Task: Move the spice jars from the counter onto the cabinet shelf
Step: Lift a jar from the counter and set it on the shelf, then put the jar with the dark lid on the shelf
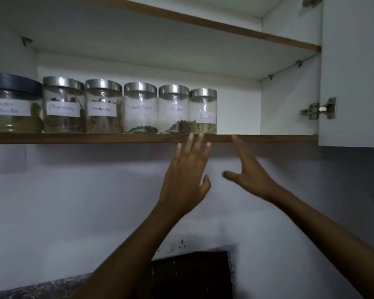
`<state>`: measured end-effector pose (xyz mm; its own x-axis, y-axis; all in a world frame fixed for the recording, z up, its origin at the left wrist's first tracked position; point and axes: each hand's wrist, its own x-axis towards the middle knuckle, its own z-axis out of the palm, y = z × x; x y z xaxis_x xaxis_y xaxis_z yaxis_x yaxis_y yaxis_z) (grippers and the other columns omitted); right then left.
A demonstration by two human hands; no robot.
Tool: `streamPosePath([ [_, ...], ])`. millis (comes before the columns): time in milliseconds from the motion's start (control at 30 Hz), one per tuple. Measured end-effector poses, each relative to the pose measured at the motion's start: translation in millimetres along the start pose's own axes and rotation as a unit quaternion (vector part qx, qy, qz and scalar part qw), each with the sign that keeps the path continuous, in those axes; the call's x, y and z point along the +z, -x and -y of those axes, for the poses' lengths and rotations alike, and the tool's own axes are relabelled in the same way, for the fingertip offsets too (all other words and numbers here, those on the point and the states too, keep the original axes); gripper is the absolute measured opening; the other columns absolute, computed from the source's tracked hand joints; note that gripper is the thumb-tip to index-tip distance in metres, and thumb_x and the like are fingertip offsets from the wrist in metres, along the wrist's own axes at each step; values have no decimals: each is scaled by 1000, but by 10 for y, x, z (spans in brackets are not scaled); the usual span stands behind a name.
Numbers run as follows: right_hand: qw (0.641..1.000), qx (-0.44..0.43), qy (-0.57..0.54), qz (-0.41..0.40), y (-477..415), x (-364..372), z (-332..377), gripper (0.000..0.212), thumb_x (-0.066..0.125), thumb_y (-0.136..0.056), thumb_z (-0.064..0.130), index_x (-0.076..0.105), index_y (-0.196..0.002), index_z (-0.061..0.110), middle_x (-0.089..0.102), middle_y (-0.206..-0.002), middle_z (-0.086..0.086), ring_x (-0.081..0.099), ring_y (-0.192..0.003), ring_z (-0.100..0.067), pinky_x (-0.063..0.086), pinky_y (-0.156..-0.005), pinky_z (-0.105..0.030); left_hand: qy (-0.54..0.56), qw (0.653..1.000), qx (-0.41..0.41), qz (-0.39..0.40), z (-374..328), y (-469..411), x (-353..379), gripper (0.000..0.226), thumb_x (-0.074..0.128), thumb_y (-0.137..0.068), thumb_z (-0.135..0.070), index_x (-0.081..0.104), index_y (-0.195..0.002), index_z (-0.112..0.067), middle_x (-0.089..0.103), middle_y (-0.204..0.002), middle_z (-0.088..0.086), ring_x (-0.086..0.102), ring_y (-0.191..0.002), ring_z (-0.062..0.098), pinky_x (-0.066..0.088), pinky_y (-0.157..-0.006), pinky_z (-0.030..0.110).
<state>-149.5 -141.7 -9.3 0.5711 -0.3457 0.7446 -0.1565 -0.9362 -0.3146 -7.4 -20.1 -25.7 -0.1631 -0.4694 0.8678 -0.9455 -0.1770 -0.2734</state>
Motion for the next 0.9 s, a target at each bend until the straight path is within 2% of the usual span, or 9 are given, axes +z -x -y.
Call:
streamPosePath([
  [100,999,-35,29,25,399,84,-353,81,61,-86,35,5,-143,30,9,-155,6,5,-142,-8,3,-116,-32,20,999,20,33,-357,151,357,64,39,-85,-30,30,-144,-6,22,-154,16,14,-143,31,16,-114,48],
  [167,998,-28,27,40,641,172,-647,72,53,-81,46,11,-139,38,17,-153,11,13,-142,-10,7,-118,-41,46,996,19,78,-583,314,624,65,38,-84,-31,31,-143,-7,25,-153,15,18,-142,31,19,-113,50],
  [233,997,-2,18,70,890,267,-977,64,51,-80,50,21,-136,41,24,-147,17,21,-139,-9,14,-116,-41,57,989,21,135,-816,514,944,65,38,-82,-33,31,-142,-10,31,-150,14,25,-140,32,24,-109,52],
  [300,994,34,-3,99,1142,382,-1328,57,59,-86,38,34,-137,34,31,-146,15,25,-137,-11,17,-115,-36,83,976,9,202,-1040,749,1213,64,35,-83,-33,31,-143,-13,32,-150,13,27,-139,31,26,-109,53],
  [433,976,112,-32,184,1717,658,-2017,52,65,-86,23,47,-135,22,39,-145,3,30,-133,-18,21,-109,-29,101,929,-13,356,-1529,1254,1639,67,38,-92,-32,5,-150,-21,1,-158,4,-9,-145,22,-13,-114,38],
  [600,944,180,-83,263,2395,1047,-2547,48,68,-83,17,53,-128,8,48,-132,-2,39,-125,-18,23,-100,-17,103,857,-45,503,-1920,1825,2062,71,38,-94,-37,-3,-149,-23,-4,-158,1,-13,-144,22,-15,-111,39],
  [700,921,229,-118,293,2764,1343,-2818,52,70,-77,20,56,-123,-1,55,-128,-18,50,-120,-33,34,-107,-33,109,810,-60,573,-2127,2145,2271,71,35,-92,-40,-2,-149,-22,-2,-159,1,-11,-144,23,-13,-111,42],
  [767,908,250,-127,312,2949,1502,-2921,60,74,-76,18,51,-128,-1,50,-132,-20,46,-123,-33,33,-108,-35,117,784,-75,605,-2234,2308,2371,73,42,-93,-38,-3,-149,-23,-3,-158,1,-12,-144,23,-15,-110,42],
  [900,892,275,-141,330,3262,1820,-3015,93,78,-72,26,23,-145,10,16,-154,-10,13,-143,-25,15,-117,-38,119,741,-76,656,-2364,2496,2482,78,50,-92,-35,-2,-149,-23,-7,-158,1,-13,-144,25,-8,-113,50],
])
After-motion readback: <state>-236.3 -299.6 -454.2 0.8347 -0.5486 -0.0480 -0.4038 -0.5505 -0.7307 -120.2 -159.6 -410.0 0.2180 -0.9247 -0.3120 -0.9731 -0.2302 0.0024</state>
